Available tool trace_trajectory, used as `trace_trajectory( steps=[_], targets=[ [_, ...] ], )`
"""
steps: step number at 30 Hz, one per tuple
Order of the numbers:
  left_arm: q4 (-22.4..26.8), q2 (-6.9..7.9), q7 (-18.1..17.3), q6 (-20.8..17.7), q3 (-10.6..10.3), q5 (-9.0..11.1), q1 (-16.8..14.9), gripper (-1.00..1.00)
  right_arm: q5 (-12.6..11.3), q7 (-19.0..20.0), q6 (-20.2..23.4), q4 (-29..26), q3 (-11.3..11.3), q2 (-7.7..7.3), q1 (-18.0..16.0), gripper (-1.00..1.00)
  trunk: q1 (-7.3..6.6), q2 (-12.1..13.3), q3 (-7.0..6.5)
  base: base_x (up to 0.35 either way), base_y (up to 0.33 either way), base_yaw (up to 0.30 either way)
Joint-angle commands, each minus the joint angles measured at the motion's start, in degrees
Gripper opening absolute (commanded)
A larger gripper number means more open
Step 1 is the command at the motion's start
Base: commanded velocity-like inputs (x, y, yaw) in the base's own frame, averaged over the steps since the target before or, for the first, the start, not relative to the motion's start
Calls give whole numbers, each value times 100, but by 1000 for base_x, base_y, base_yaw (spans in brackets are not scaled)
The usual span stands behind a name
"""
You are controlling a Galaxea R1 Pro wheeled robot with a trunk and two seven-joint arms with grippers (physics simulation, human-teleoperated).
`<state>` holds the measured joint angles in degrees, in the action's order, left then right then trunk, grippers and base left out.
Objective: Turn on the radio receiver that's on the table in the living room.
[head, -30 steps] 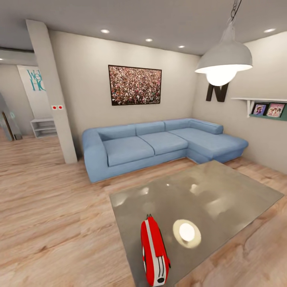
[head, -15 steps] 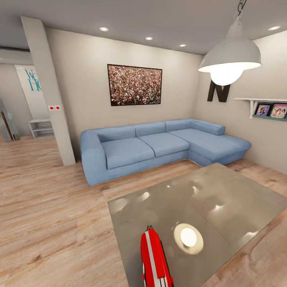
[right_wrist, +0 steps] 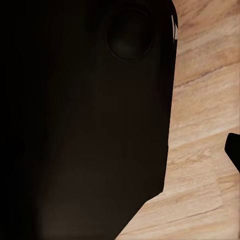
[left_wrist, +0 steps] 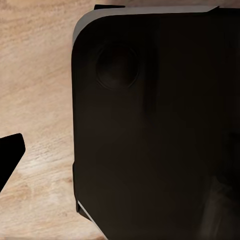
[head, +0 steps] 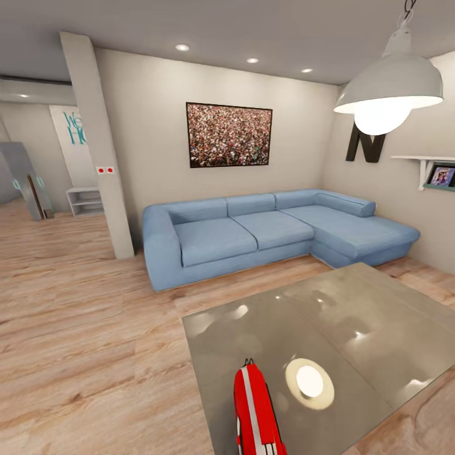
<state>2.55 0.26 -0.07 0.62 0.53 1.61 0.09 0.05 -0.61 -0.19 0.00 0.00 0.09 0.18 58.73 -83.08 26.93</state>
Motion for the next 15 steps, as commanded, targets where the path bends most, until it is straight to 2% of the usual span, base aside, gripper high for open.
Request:
trace_trajectory(
  steps=[1, 15],
  targets=[
    [0, 0, -1, 0, 2, 2, 0, 100, -3, 0, 1, 0, -6, 0, 0, 100, 0, 0, 0, 0, 0, 9],
    [0, 0, 1, 0, 3, 1, 0, 100, 0, 6, -6, 1, -5, 0, 0, 100, 0, 0, 0, 0, 0, 1]
  ],
)
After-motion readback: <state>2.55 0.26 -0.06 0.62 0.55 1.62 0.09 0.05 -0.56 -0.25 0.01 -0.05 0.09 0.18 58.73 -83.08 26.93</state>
